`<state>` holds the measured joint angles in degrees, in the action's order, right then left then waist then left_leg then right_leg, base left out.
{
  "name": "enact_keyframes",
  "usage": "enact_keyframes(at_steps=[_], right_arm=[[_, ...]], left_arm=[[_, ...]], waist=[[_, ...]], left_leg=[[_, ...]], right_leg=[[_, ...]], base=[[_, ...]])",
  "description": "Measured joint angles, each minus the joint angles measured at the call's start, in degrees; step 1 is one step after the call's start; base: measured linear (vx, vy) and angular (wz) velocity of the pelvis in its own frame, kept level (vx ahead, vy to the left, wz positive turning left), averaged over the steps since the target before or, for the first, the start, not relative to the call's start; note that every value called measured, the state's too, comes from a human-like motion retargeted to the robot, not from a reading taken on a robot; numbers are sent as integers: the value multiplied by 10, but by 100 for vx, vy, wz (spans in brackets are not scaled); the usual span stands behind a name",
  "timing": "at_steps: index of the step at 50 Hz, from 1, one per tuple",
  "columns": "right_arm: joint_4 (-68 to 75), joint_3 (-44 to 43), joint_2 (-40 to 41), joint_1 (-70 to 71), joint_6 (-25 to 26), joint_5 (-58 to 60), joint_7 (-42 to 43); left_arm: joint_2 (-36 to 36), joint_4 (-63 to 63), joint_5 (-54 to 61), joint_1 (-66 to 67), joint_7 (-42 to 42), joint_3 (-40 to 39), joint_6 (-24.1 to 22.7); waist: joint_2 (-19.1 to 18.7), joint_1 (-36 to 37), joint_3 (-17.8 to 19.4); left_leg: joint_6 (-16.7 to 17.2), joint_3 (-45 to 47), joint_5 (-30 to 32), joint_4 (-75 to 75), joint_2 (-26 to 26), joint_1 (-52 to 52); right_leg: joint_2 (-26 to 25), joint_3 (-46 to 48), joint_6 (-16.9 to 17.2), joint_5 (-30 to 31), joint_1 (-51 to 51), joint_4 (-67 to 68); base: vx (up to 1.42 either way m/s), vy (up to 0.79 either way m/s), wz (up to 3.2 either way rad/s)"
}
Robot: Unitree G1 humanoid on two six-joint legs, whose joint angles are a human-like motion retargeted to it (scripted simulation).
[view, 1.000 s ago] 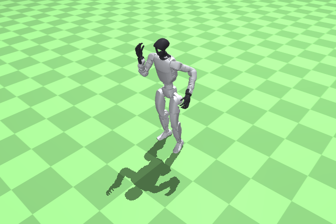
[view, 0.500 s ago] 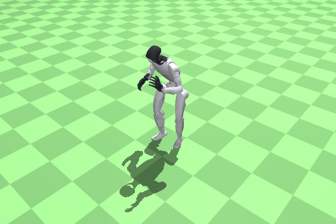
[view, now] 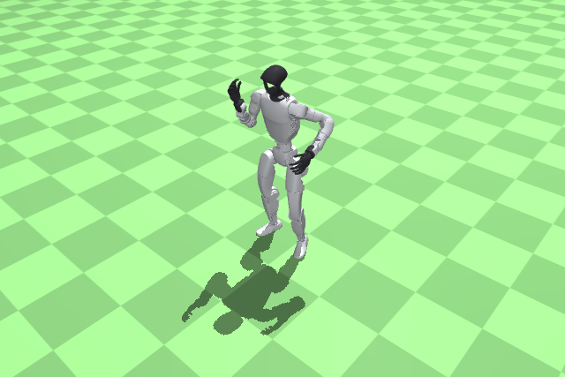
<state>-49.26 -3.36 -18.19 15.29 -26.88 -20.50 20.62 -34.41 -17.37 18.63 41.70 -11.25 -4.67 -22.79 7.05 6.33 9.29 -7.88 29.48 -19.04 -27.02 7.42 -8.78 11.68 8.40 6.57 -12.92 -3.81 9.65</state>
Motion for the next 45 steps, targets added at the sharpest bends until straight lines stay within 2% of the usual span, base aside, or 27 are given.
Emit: enact_keyframes(at_steps=[2, 3, 5, 7, 8, 10, 12, 15, 16, 20, 22, 24, 25, 27, 30, 32, 33, 35, 36, 38, 41, 43, 45], right_arm=[[-17, 29, -1, -55, -7, -25, -46], [-19, 52, 0, -83, -21, -73, -79], [13, 74, -17, -136, 0, -25, -94], [81, 123, -18, -182, 27, -42, -100], [122, 150, -15, -199, 49, -60, -99], [178, 179, -23, -232, 71, -109, -83], [181, 172, -58, -271, 68, -105, -101], [143, 118, -124, -335, 69, -78, -139], [135, 103, -136, -357, 70, -84, -150], [147, 70, -148, -440, 85, -106, -182], [185, 74, -128, -448, 97, -86, -187], [237, 92, -102, -425, 107, -68, -187], [265, 104, -89, -405, 110, -63, -186], [302, 126, -69, -350, 104, -61, -177], [300, 146, -56, -242, 82, -61, -145], [259, 137, -50, -162, 77, -72, -136], [233, 125, -45, -125, 77, -79, -134], [171, 91, -34, -77, 74, -96, -124], [139, 70, -29, -74, 67, -105, -113], [77, 35, -19, -84, 50, -124, -93], [17, 26, -6, -84, 38, -126, -85], [-3, 47, -4, -81, 36, -115, -96], [-7, 89, -6, -89, 29, -97, -115]], left_arm=[[31, 34, -31, -91, -14, 31, -12], [48, 57, -50, -153, -27, 55, -26], [65, 96, -121, -292, -80, 106, -26], [74, 121, -170, -469, -146, 167, -2], [79, 123, -181, -559, -168, 190, 20], [97, 111, -208, -726, -205, 209, 63], [126, 85, -278, -847, -226, 192, 86], [146, 14, -321, -932, -263, 160, 95], [150, -15, -308, -936, -268, 152, 86], [175, -120, -246, -885, -229, 120, 48], [184, -165, -234, -828, -194, 110, 37], [185, -200, -214, -755, -160, 108, 25], [183, -214, -201, -714, -142, 107, 19], [167, -212, -197, -620, -109, 95, 13], [132, -149, -244, -457, -87, 48, 29], [114, -101, -239, -338, -41, 18, 55], [103, -88, -217, -278, -9, 4, 65], [66, -93, -146, -161, 51, -24, 73], [38, -104, -104, -112, 64, -33, 70], [-13, -128, -23, -25, 75, -48, 54], [-39, -148, 31, 35, 63, -55, 34], [-32, -153, 19, 35, 60, -56, 31], [-12, -150, -17, 0, 61, -48, 26]], waist=[[-29, -35, 4], [-39, -52, 12], [-39, -85, 29], [-28, -102, 56], [-21, -102, 72], [-14, -98, 82], [-28, -98, 68], [-52, -116, 17], [-62, -121, -6], [-87, -121, -87], [-75, -121, -99], [-46, -129, -92], [-30, -134, -85], [-14, -134, -59], [-21, -104, -7], [-24, -78, 12], [-21, -66, 13], [-7, -38, -5], [4, -21, -22], [24, 13, -60], [33, 40, -93], [21, 34, -99], [-3, 14, -91]], left_leg=[[37, -14, -40, 45, 17, 41], [52, -31, -83, 47, 22, 49], [67, -58, -175, -33, 32, 23], [53, -81, -225, -132, 32, -17], [31, -93, -230, -151, 20, -23], [34, -99, -236, -175, 7, -34], [56, -92, -200, -116, -2, -18], [72, -83, -109, 10, -12, 11], [77, -82, -69, 55, -14, 20], [98, -97, 70, 176, -25, 43], [96, -90, 81, 168, -36, 44], [77, -61, 48, 90, -44, 30], [65, -47, 19, 23, -44, 15], [51, -51, -54, -168, -19, -46], [41, -92, -140, -401, 19, -122], [13, -100, -168, -458, 27, -141], [-2, -99, -173, -461, 26, -145], [-18, -95, -163, -411, 6, -140], [-17, -91, -152, -356, -11, -127], [-10, -85, -128, -222, -45, -91], [9, -87, -68, 0, -75, -24], [22, -95, -4, 104, -72, 14], [38, -100, 51, 143, -48, 38]], right_leg=[[-6, 39, -19, -69, -14, 110], [0, 53, -29, -111, -34, 192], [24, 60, -48, -188, -78, 359], [39, 48, -67, -231, -104, 465], [42, 40, -77, -240, -107, 492], [49, 29, -67, -242, -126, 534], [32, 42, -68, -233, -107, 470], [-11, 61, -45, -171, -80, 334], [-26, 68, -39, -150, -68, 284], [-63, 80, -31, -60, -13, 134], [-58, 55, -29, -3, 18, 94], [-39, 19, -23, 18, 51, 57], [-26, 5, -20, 8, 68, 40], [-13, -4, -20, -76, 89, 28], [-22, -22, -36, -207, 84, 65], [-26, -47, -41, -239, 49, 127], [-27, -59, -38, -236, 29, 147], [-23, -75, -24, -196, 13, 131], [-18, -78, -15, -157, 21, 95], [-11, -83, 4, -68, 33, 28], [-19, -87, 18, 52, 37, -26], [-32, -61, 8, 83, 44, -34], [-46, -14, 2, 56, 31, 40]], base=[[-4, 27, 43], [-8, 25, 71], [-10, 20, 103], [-15, 12, 114], [-13, 8, 88], [-4, 7, 52], [1, 7, 4], [4, -2, -13], [6, -6, -27], [4, -10, -24], [-3, -13, 11], [-9, -15, 32], [-13, -16, 23], [-15, -14, -15], [-14, -7, -90], [-5, -3, -109], [4, -4, -89], [14, -3, -61], [22, 0, -38], [24, 4, -29], [17, 8, -27], [9, 8, 3], [6, 8, 54]])
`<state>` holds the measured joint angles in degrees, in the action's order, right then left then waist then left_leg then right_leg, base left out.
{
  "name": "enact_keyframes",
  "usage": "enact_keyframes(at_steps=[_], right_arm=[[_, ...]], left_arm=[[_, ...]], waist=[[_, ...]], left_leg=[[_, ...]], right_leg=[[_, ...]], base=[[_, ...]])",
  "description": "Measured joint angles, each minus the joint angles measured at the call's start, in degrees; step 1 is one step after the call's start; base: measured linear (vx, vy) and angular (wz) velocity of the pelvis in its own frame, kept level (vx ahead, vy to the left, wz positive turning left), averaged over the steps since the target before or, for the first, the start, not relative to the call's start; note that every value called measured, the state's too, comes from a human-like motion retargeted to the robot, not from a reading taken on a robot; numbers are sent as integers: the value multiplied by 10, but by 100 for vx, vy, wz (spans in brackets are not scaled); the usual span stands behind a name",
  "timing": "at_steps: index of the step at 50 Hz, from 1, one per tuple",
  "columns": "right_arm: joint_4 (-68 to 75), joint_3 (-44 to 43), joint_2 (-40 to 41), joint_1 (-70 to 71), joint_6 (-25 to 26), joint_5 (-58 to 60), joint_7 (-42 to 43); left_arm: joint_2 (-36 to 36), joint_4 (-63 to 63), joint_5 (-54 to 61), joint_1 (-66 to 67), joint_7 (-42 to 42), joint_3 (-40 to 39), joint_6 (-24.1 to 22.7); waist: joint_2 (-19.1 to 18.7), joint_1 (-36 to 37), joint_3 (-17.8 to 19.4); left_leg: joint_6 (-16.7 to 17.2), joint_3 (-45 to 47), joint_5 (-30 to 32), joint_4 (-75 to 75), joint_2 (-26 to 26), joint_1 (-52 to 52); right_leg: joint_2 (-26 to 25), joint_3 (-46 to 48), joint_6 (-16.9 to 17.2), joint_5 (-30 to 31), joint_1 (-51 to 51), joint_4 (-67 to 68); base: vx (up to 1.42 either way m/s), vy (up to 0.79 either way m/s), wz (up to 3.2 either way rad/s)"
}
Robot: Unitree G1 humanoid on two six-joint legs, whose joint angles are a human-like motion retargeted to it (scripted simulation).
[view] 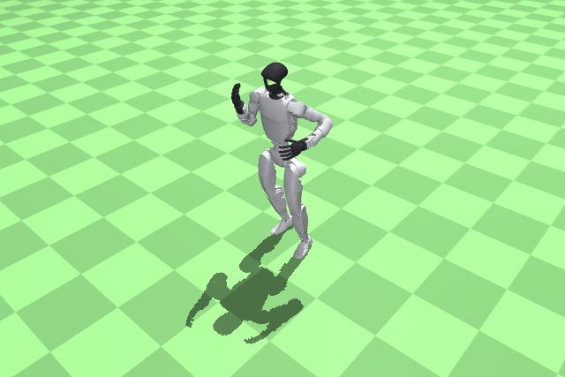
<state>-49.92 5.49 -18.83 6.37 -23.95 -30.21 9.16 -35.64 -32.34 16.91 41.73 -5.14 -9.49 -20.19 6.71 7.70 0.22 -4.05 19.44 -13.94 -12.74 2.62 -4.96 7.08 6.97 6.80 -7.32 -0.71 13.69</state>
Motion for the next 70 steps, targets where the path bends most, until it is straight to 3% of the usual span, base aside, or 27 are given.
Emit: enact_keyframes(at_steps=[2, 4, 7, 8, 10, 13, 18, 20, 22, 25, 28, 30, 32, 35, 40, 43, 45, 47, 50, 52, 54, 57, 60, 62, 66, 68, 70], right_arm=[[19, 35, -23, -21, 2, 16, -21], [66, 62, -46, -55, 8, 45, -37], [187, 74, -65, -140, 21, 103, -27], [223, 62, -66, -192, 22, 107, -25], [255, 33, -61, -308, 27, 82, -32], [197, -36, -117, -452, 16, 30, -64], [164, -104, -165, -505, 59, -13, -87], [186, -95, -145, -475, 77, 2, -89], [225, -66, -128, -401, 88, 39, -87], [291, -29, -114, -267, 93, 84, -80], [360, 19, -98, -113, 59, 105, -18], [396, 57, -94, 37, 40, 117, 48], [389, 66, -79, 166, 29, 118, 92], [326, 20, -57, 259, 6, 83, 132], [173, -109, -70, 171, -17, 75, 147], [114, -157, -59, 52, -17, 110, 121], [87, -148, -35, -35, -28, 115, 113], [81, -126, -42, -119, -21, 84, 53], [152, -77, -105, -224, -18, 137, -2], [268, -37, -170, -295, -22, 217, 13], [380, -2, -215, -356, 11, 233, -18], [417, -20, -274, -451, 24, 193, -71], [361, -87, -290, -539, 21, 129, -57], [341, -110, -259, -549, 28, 97, -60], [334, -88, -186, -451, 41, 110, -32], [354, -38, -162, -351, 39, 128, -5], [375, 16, -134, -233, 25, 136, 25]], left_arm=[[35, 21, -29, -89, -10, 41, -3], [69, 52, -72, -213, -43, 95, -10], [113, 101, -178, -472, -131, 175, 2], [129, 108, -222, -565, -158, 193, 10], [165, 99, -277, -728, -198, 204, 33], [185, 45, -337, -847, -269, 170, 51], [171, -57, -297, -800, -288, 123, 51], [169, -73, -288, -749, -259, 117, 48], [155, -73, -274, -676, -226, 115, 40], [137, -36, -206, -547, -156, 113, 14], [126, 61, -174, -409, -137, 122, -11], [126, 162, -163, -346, -143, 133, -3], [114, 236, -125, -276, -125, 141, 18], [63, 243, -47, -166, -102, 141, 16], [-11, 141, 3, -59, -98, 65, -7], [2, 118, -28, -56, -113, 43, -25], [19, 114, -60, -75, -127, 43, -40], [53, 117, -85, -119, -131, 59, -49], [125, 159, -187, -260, -183, 102, -54], [156, 205, -279, -422, -265, 136, -38], [146, 233, -323, -602, -317, 156, -2], [89, 240, -361, -842, -375, 168, 40], [47, 206, -322, -976, -439, 212, 26], [51, 182, -302, -971, -431, 212, -2], [88, 147, -273, -803, -370, 177, -34], [107, 149, -241, -670, -328, 169, -49], [124, 177, -204, -535, -277, 166, -62]], waist=[[-37, -37, 30], [-56, -62, 55], [-41, -91, 95], [-38, -98, 107], [-32, -104, 126], [-51, -157, 109], [-68, -231, 57], [-56, -226, 50], [-30, -208, 56], [-6, -177, 80], [-34, -125, 142], [-57, -97, 227], [-63, -80, 284], [-52, -59, 283], [-15, -34, 279], [-9, -33, 283], [-8, -26, 287], [-26, -35, 294], [-25, -59, 296], [-7, -100, 296], [18, -136, 296], [27, -196, 296], [5, -220, 296], [-24, -207, 296], [-35, -179, 296], [-19, -187, 296], [1, -190, 296]], left_leg=[[23, -17, -11, -4, 26, 21], [26, -37, -94, -25, 41, 25], [4, -80, -214, -98, 25, -8], [18, -90, -236, -154, 27, -37], [18, -116, -227, -169, 17, -53], [60, -129, -152, -77, 29, -25], [108, -86, 64, 81, 38, 19], [106, -15, 92, 91, 35, 29], [63, 27, 47, 21, 30, 18], [14, -32, -70, -277, 29, -96], [32, -81, -146, -556, 60, -184], [0, -95, -192, -668, 89, -196], [-32, -103, -220, -722, 101, -215], [-48, -107, -233, -682, 76, -267], [-44, -21, -162, -291, 17, -183], [-17, 11, -40, -75, -5, -137], [-7, 15, 3, -14, 2, -135], [11, 5, -22, -10, 26, -136], [-5, -9, -137, -57, 58, -159], [-3, -23, -209, -195, 73, -226], [-12, -47, -222, -252, 57, -263], [21, -68, -206, -272, 38, -300], [41, -77, -154, -175, 28, -284], [42, -80, -91, -73, 27, -250], [48, -76, -15, 49, -6, -167], [40, -95, -24, 26, -41, -151], [16, -111, -74, -100, -68, -186]], right_leg=[[-14, 20, -48, -65, 2, 86], [-3, 30, -57, -146, -64, 281], [53, 39, -70, -235, -150, 500], [66, 46, -76, -253, -163, 533], [70, 39, -83, -255, -178, 537], [32, 47, -57, -215, -158, 393], [7, 163, -28, -117, -69, 11], [18, 187, -9, -67, -52, -65], [50, 171, -7, -34, -50, -75], [100, 130, -12, -46, -41, -56], [97, 81, -19, -186, -50, 44], [73, 49, -56, -260, -52, 117], [56, 21, -79, -300, -92, 220], [42, 11, -59, -292, -140, 241], [34, 31, 8, -120, -84, 56], [9, 23, 10, -27, -68, -19], [-3, 24, 18, -20, -118, 57], [-24, 25, -19, -54, -132, 91], [-28, 7, -44, -158, -254, 354], [-19, -7, -62, -217, -316, 497], [-4, -21, -80, -247, -360, 583], [10, -19, -88, -268, -409, 623], [-11, -20, -63, -231, -443, 539], [-35, -19, -75, -194, -417, 387], [-19, 40, -34, -64, -318, 74], [8, 72, -9, -9, -254, -47], [35, 84, 5, -15, -220, -91]], base=[[-1, 14, 118], [-6, 13, 124], [-7, 4, 153], [0, -4, 161], [6, -10, 128], [18, -17, 65], [17, -31, -3], [7, -33, -30], [1, -31, -55], [-3, -27, -55], [0, -17, -100], [-11, -15, -144], [-9, -15, -129], [10, -10, -58], [23, 1, 7], [18, 6, -7], [15, 8, -41], [10, 12, -43], [10, 11, -27], [10, 5, 73], [8, 0, 116], [11, -2, 116], [15, -8, 45], [19, -5, -21], [32, -10, -12], [36, -13, 33], [30, -13, 16]])
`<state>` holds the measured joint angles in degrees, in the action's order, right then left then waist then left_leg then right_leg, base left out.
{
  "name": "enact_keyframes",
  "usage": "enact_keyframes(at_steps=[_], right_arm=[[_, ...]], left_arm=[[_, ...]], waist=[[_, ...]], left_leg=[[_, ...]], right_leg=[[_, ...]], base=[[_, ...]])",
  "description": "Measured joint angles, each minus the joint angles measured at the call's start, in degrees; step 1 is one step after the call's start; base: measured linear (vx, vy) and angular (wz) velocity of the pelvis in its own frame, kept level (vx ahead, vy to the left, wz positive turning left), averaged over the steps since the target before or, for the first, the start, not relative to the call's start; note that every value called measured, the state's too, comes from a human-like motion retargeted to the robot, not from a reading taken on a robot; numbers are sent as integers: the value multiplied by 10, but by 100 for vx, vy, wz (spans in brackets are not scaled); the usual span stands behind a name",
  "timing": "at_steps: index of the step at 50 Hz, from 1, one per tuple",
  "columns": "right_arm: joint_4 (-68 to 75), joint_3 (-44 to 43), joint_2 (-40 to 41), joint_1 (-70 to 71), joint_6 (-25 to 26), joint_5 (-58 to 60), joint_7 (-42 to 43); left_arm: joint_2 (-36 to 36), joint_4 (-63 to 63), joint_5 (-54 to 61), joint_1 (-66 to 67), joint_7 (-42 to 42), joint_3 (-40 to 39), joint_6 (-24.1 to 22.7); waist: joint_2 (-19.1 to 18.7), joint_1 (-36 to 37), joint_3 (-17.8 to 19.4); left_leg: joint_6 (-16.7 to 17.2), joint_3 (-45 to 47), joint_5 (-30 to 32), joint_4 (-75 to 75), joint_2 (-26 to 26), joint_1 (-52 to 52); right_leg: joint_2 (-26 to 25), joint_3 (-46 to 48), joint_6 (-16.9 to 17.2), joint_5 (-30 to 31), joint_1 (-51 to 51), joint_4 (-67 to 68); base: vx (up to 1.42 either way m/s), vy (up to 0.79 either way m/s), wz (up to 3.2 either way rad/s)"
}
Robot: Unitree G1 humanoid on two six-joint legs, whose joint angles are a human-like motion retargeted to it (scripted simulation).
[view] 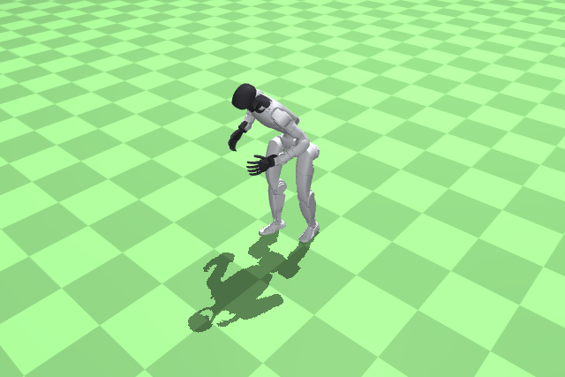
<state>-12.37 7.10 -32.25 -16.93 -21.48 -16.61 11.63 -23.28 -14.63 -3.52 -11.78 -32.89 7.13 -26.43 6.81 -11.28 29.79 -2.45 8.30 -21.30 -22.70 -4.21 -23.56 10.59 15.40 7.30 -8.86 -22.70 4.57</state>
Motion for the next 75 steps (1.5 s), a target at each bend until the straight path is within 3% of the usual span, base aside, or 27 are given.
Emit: enact_keyframes(at_steps=[3, 5, 8, 11, 15, 19, 22, 23, 25, 27, 30, 35, 37, 40, 43, 45, 47, 48, 50, 53, 55, 58, 62, 65, 69, 72, 75], right_arm=[[8, 52, 40, 196, -44, 19, 74], [-8, 58, 62, 318, -58, 18, 114], [-88, 57, 70, 450, -85, -17, 173], [-189, 26, 28, 462, -95, 13, 182], [-232, -47, 0, 282, -72, 26, 139], [-50, -63, 19, 123, -2, 49, 68], [169, -31, 38, 89, 21, 46, 57], [243, -7, 49, 95, 20, 32, 71], [359, 57, 51, 84, -2, -12, 79], [403, 110, 39, 47, 11, -38, 67], [402, 183, 1, 6, 47, -28, -16], [272, 118, 4, -61, 42, -66, -13], [225, 91, 16, -78, 31, -74, -7], [169, 74, 18, -69, 13, -37, 10], [128, 40, 36, -14, -1, -17, 42], [90, 7, 67, 38, -35, -16, 60], [63, -7, 70, 126, -40, -2, 96], [45, -10, 77, 175, -53, 22, 107], [9, -9, 78, 285, -58, 34, 114], [-59, 20, 80, 427, -68, 30, 136], [-105, 39, 68, 467, -76, 33, 150], [-156, 39, 44, 411, -76, 45, 160], [-131, 42, 17, 262, -33, 34, 77], [-56, 62, 20, 161, -8, 28, 13], [66, 83, 7, 77, -12, 63, -26], [179, 125, 21, 70, -16, 135, 48], [259, 150, 48, 84, 8, 128, 112]], left_arm=[[8, 71, 30, 192, 44, 9, -14], [-15, 118, 85, 312, 49, 24, -30], [-67, 154, 176, 409, 78, 72, -19], [-121, 130, 175, 460, 92, 71, -20], [-117, 83, 179, 471, 103, 30, -29], [-76, 92, 132, 359, 80, 27, -31], [-39, 114, 93, 234, 72, 34, -20], [-25, 120, 79, 180, 67, 36, -10], [3, 135, 29, 64, 50, 48, -6], [13, 145, -19, -86, -8, 59, 33], [7, 151, -69, -284, -61, 28, 75], [2, 61, -16, -364, -113, 3, 44], [8, 33, -15, -278, -80, 2, 26], [1, 26, -28, -92, -23, 12, 18], [-17, 95, -22, 66, 25, 47, 13], [-24, 140, -15, 166, 58, 55, -6], [-32, 207, -4, 247, 63, 58, 2], [-30, 243, -26, 295, 60, 45, 4], [-31, 329, -37, 372, 66, 22, 18], [-30, 418, 31, 437, 96, 4, 31], [-49, 418, 59, 472, 96, -7, 21], [-65, 351, 94, 502, 96, -24, 4], [-67, 275, 152, 448, 146, -3, 3], [-53, 254, 108, 377, 164, -5, 10], [12, 278, 7, 263, 106, -65, 23], [53, 334, -22, 108, 16, -79, 55], [47, 336, -3, -83, -42, -71, 98]], waist=[[-12, 33, 0], [-40, 61, 0], [-70, 89, 0], [-71, 82, 0], [-37, 50, 0], [-1, 64, 0], [2, 101, 0], [12, 115, 0], [22, 102, 0], [46, 108, 0], [66, 106, 0], [23, 88, 0], [3, 97, 0], [14, 93, 0], [11, 66, 0], [0, 70, 0], [-32, 79, 0], [-45, 87, 0], [-73, 101, 0], [-78, 135, 0], [-66, 150, 0], [-42, 158, 0], [-36, 144, -3], [-40, 149, -16], [-53, 138, -67], [-33, 110, -81], [-8, 97, -87]], left_leg=[[-25, 0, -92, -315, 20, -127], [-32, -13, -125, -468, 47, -187], [-55, -22, -137, -582, 52, -263], [-79, -17, -133, -540, 36, -297], [-74, 13, -104, -271, 10, -240], [-12, 90, -53, 55, 44, -115], [29, 107, 0, 146, 103, -67], [21, 108, 1, 134, 116, -71], [19, 94, -47, -15, 137, -130], [-12, 89, -96, -139, 136, -189], [-20, 83, -87, -146, 126, -199], [8, 62, 41, 70, 129, -140], [30, 60, 96, 135, 126, -101], [43, 67, 122, 159, 81, -45], [25, 46, 79, 67, 34, -48], [22, 66, 11, -131, 47, -119], [1, 53, -37, -262, 63, -154], [-3, 46, -67, -341, 78, -177], [-1, 24, -91, -444, 97, -201], [-27, 27, -109, -505, 103, -212], [-46, 36, -117, -473, 94, -198], [-55, 52, -100, -310, 70, -147], [-29, 112, 41, -9, 52, -23], [16, 157, 132, 111, 69, 49], [43, 141, 23, 113, 113, 72], [21, 133, -102, -46, 137, 28], [-26, 127, -157, -170, 132, 2]], right_leg=[[12, -20, -22, -110, -43, 104], [-4, -40, -74, -166, -83, 205], [6, -55, -75, -201, -149, 330], [19, -52, -59, -183, -141, 289], [24, -46, -28, -70, -63, 109], [-20, -65, -11, 7, -1, 26], [-59, -57, -36, -51, -14, 170], [-55, -62, -36, -88, -59, 297], [-50, -84, -75, -169, -86, 465], [-52, -130, -65, -203, -152, 631], [-76, -155, -90, -230, -192, 713], [-92, -63, -102, -174, -214, 504], [-97, -35, -83, -105, -173, 332], [-69, -45, -23, -19, -113, 126], [-24, -79, -4, 30, -53, -2], [0, -79, 6, -30, -65, 59], [-6, -75, -24, -83, -34, 68], [-5, -73, -12, -129, -60, 157], [-20, -67, -62, -182, -69, 248], [-21, -72, -58, -207, -72, 305], [-23, -88, -44, -188, -45, 263], [-21, -107, -7, -90, -20, 202], [-32, -119, 2, 60, 98, 3], [-51, -118, 14, 67, 144, -8], [-63, -81, -21, -84, 99, 246], [-38, -86, -59, -190, 55, 495], [-31, -123, -63, -213, 31, 648]], base=[[24, -8, -83], [21, 1, -121], [22, 3, -35], [22, 4, 40], [27, 7, 27], [32, 11, -101], [31, 15, -177], [27, 14, -120], [25, 14, 3], [18, 5, 41], [13, 2, 22], [14, -4, 6], [26, -7, 0], [33, -9, 58], [30, -10, 128], [28, -11, 59], [25, -9, -18], [27, -3, -73], [24, 2, -95], [23, 0, -85], [22, 1, -64], [20, 6, -32], [22, 11, 6], [27, 12, -48], [25, 16, -51], [20, 6, 30], [16, -1, 63]])
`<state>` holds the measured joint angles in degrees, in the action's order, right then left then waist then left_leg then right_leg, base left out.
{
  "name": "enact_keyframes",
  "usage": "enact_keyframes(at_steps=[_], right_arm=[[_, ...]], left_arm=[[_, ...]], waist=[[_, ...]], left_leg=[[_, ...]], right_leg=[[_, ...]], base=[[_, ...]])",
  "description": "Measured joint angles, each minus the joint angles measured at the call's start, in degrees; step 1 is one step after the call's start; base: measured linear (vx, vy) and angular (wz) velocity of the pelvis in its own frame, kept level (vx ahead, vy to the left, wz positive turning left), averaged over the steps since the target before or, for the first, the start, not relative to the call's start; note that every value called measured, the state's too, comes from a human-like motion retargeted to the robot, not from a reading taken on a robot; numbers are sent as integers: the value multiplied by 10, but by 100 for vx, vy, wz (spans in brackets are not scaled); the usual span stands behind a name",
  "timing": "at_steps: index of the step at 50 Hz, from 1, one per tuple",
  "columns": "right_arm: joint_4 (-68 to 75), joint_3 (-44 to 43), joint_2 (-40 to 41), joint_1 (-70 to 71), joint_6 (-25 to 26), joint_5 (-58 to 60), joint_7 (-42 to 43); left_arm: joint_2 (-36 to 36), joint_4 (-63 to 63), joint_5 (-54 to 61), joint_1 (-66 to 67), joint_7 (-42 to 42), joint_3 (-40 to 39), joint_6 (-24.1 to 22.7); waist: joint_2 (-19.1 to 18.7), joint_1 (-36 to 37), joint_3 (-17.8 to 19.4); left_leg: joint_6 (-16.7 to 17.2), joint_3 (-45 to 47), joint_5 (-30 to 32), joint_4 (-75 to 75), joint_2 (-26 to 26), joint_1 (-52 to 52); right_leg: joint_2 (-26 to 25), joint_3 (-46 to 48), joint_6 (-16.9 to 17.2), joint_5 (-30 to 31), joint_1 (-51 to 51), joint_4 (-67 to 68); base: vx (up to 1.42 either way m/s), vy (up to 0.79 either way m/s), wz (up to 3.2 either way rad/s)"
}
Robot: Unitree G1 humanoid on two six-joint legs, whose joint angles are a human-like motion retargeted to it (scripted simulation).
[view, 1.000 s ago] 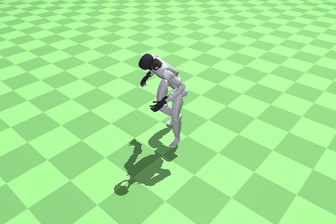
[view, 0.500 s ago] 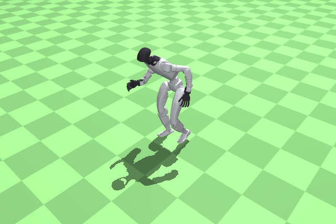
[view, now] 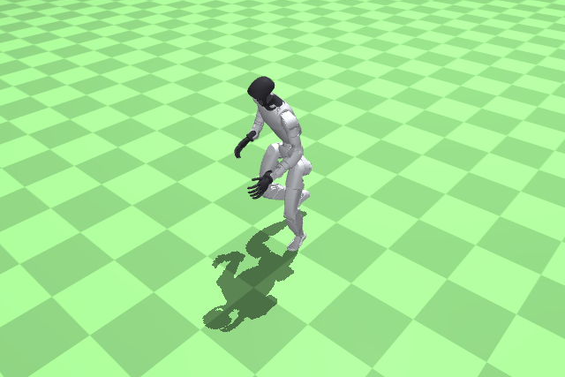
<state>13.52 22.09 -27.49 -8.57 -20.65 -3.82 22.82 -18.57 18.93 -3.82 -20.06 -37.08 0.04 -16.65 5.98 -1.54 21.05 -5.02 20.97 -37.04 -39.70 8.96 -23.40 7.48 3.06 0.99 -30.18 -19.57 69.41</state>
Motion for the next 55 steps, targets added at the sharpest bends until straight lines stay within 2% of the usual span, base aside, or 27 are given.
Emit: enact_keyframes(at_steps=[3, 6, 8, 10, 12, 13, 15, 17, 20, 22, 25, 27, 30, 32, 34, 36, 37, 38, 40, 43, 45, 46, 48, 50, 52, 55], right_arm=[[-72, -28, -46, -17, -8, 1, -32], [-180, -59, -102, -53, -17, -7, -60], [-226, -66, -118, -73, -13, -27, -67], [-247, -63, -119, -96, -5, -57, -84], [-241, -54, -107, -91, 25, -68, -98], [-232, -47, -94, -85, 35, -69, -103], [-209, -32, -59, -62, 42, -73, -113], [-191, -22, -20, -20, 30, -90, -106], [-199, -15, 25, 80, -6, -126, -70], [-230, -21, 54, 175, -22, -145, -44], [-300, -61, 114, 324, -18, -159, -22], [-357, -101, 142, 382, -22, -152, -14], [-449, -137, 142, 390, -41, -148, 1], [-501, -139, 133, 355, -43, -177, -20], [-535, -131, 124, 303, -36, -207, -58], [-549, -111, 112, 242, -29, -220, -95], [-549, -99, 104, 210, -27, -226, -113], [-542, -86, 92, 178, -26, -232, -134], [-506, -62, 74, 122, -19, -226, -171], [-400, -54, 54, 24, -5, -142, -171], [-345, -75, 47, -72, 5, -96, -157], [-342, -92, 41, -125, 6, -107, -157], [-361, -120, -1, -219, 12, -149, -171], [-395, -119, -58, -265, 1, -181, -178], [-425, -122, -123, -275, -2, -186, -193], [-439, -125, -149, -262, 3, -175, -208]], left_arm=[[-7, -75, -54, -170, -10, 4, 17], [-24, -187, -94, -266, -42, 38, 13], [-41, -270, -102, -293, -51, 54, -1], [-48, -349, -105, -286, -31, 63, -13], [-38, -434, -74, -255, -6, 63, -15], [-29, -471, -63, -231, 5, 65, -16], [-5, -526, -46, -171, 31, 74, -22], [5, -542, -41, -101, 76, 69, -32], [-6, -500, -59, 45, 119, 42, -40], [-21, -437, -18, 173, 157, 46, -32], [-57, -372, 107, 355, 216, 64, -16], [-112, -367, 137, 452, 237, 58, -21], [-192, -380, 151, 549, 286, 39, -32], [-208, -388, 180, 583, 313, 31, -30], [-200, -389, 211, 593, 325, 33, -26], [-181, -382, 226, 573, 330, 42, -25], [-167, -374, 225, 552, 333, 49, -25], [-150, -362, 215, 522, 335, 60, -28], [-112, -333, 174, 444, 329, 81, -32], [-73, -300, 71, 259, 257, 129, -32], [-62, -309, 4, 112, 216, 149, -18], [-49, -319, -29, 42, 203, 146, -6], [-21, -352, -73, -57, 168, 122, 10], [17, -399, -81, -95, 122, 94, 17], [44, -455, -40, -80, 89, 72, 1], [54, -514, 13, -21, 111, 50, -27]], waist=[[-19, -9, -30], [-46, -26, -71], [-55, -33, -98], [-46, -48, -130], [-28, -43, -154], [-17, -38, -163], [3, -22, -171], [17, -6, -156], [-6, 21, -96], [-30, 45, -59], [-23, 61, -47], [-1, 72, -68], [30, 95, -116], [44, 103, -145], [41, 101, -167], [21, 89, -178], [7, 80, -179], [-9, 68, -176], [-37, 42, -161], [-31, 13, -130], [-14, 16, -111], [-13, 24, -105], [-22, 29, -109], [-39, 17, -121], [-56, -6, -142], [-56, -6, -178]], left_leg=[[27, -13, 26, 30, -4, 19], [51, -24, 101, 125, -10, 56], [56, -35, 184, 235, -28, 98], [94, -34, 239, 250, -45, 106], [78, -65, 290, 329, -83, 142], [77, -82, 294, 339, -96, 152], [54, -118, 267, 307, -118, 156], [27, -126, 194, 159, -127, 118], [2, -124, 81, -134, -92, 53], [-15, -133, 39, -263, -70, 37], [-42, -132, 16, -356, -68, 19], [-54, -120, 22, -334, -73, 19], [-65, -98, 50, -207, -97, 40], [-58, -98, 87, -71, -123, 73], [-36, -112, 156, 72, -136, 116], [-10, -114, 231, 185, -125, 157], [2, -107, 250, 222, -112, 176], [10, -97, 242, 243, -96, 192], [22, -95, 172, 256, -65, 214], [-2, -141, 62, 227, -67, 206], [-23, -171, 34, 183, -86, 178], [-18, -181, 37, 166, -91, 162], [7, -194, 60, 169, -92, 147], [30, -200, 111, 223, -84, 158], [49, -203, 180, 291, -78, 174], [75, -201, 265, 353, -86, 175]], right_leg=[[-15, 8, -9, -6, 18, -30], [-30, 41, -7, 31, 37, -171], [-40, 59, 2, 76, 63, -328], [-38, 74, 23, 130, 105, -501], [-26, 73, 46, 190, 114, -609], [-19, 73, 54, 210, 116, -636], [2, 72, 65, 220, 121, -654], [28, 74, 55, 176, 137, -645], [32, 77, 14, 71, 162, -582], [25, 64, -4, 18, 138, -475], [26, 41, -4, -4, 107, -400], [28, 37, 10, 33, 117, -448], [37, 40, 38, 147, 139, -557], [38, 32, 53, 226, 144, -607], [22, 8, 62, 273, 146, -634], [-7, -25, 60, 275, 150, -631], [-23, -34, 55, 259, 150, -613], [-36, -33, 50, 231, 148, -577], [-50, 1, 38, 153, 116, -437], [-12, 37, 24, 50, 49, -184], [7, 25, 16, 18, 27, -88], [6, 17, 14, 14, 27, -77], [-6, 9, 17, 18, 39, -101], [-31, 1, 17, 41, 69, -182], [-59, -16, 21, 93, 108, -307], [-74, -44, 21, 183, 157, -483]], base=[[14, 2, 46], [14, -6, 33], [12, -12, 26], [18, -14, 42], [15, -16, 9], [13, -16, -6], [9, -15, -2], [1, -14, 26], [-4, -7, -4], [-3, -5, -73], [2, -8, -57], [6, -7, -6], [4, 0, 22], [0, 3, 3], [-3, 7, 0], [-8, 7, 12], [-12, 7, 36], [-15, 8, 50], [-19, 8, 72], [-23, 5, 119], [-23, 0, 138], [-19, 0, 122], [-13, 0, 86], [-10, -1, 41], [-12, -4, 14], [-18, -8, -15]])
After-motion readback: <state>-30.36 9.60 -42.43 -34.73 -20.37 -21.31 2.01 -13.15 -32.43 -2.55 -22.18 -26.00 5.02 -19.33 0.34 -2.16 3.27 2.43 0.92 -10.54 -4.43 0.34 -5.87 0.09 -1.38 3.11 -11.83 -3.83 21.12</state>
